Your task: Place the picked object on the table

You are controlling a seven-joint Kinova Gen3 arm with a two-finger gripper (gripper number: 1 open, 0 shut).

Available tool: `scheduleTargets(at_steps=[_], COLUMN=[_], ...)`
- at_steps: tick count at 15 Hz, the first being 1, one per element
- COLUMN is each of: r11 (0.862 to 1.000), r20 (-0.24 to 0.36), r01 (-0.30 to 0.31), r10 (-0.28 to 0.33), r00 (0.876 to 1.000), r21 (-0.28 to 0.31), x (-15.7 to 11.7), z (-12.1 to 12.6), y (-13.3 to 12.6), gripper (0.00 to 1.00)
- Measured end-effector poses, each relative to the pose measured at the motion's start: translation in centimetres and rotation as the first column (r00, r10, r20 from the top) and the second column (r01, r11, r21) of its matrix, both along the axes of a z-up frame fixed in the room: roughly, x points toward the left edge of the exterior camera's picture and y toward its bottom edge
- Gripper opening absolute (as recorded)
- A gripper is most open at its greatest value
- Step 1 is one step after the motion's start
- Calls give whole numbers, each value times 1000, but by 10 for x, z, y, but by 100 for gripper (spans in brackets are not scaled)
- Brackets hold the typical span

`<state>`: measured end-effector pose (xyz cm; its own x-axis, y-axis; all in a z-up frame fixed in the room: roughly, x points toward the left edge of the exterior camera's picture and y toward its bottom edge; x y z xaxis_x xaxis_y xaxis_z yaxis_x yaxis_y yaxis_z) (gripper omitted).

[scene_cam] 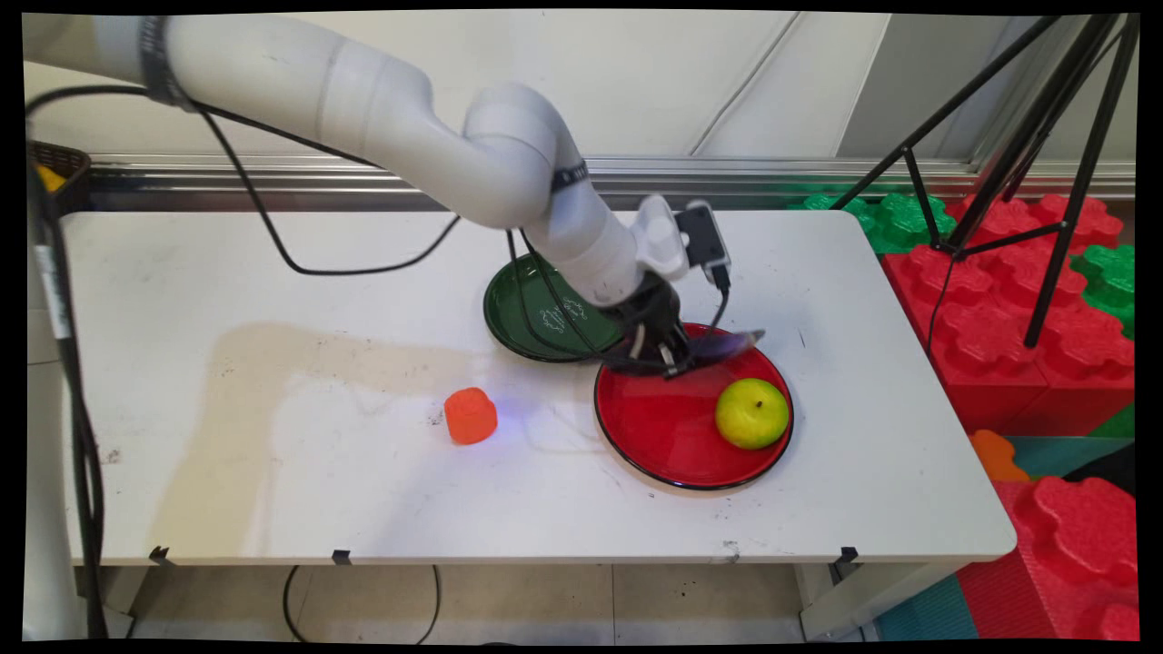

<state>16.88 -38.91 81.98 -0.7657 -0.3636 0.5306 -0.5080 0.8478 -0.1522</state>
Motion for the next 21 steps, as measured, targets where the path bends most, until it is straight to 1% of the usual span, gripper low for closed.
scheduleTargets(at_steps=[2,6,8,9,11,14,16,17,19,21], r11=[999,997,996,994,993,990,988,987,985,982], r20=[-1,7,15,28,44,80,115,127,177,224], r01=[-1,-3,-6,2,15,46,70,76,102,136], r10=[1,4,7,1,-10,-35,-54,-59,-76,-103], r00=[1000,1000,1000,1000,999,996,992,990,981,969], r21=[-32,-74,-94,-109,-119,-134,-140,-141,-141,-135], x=[9,32,51,68,83,113,139,148,181,205], z=[21,49,64,74,81,93,101,103,110,113], y=[6,18,27,34,40,50,58,60,66,68], gripper=[0,0,0,0,0,0,0,0,0,0])
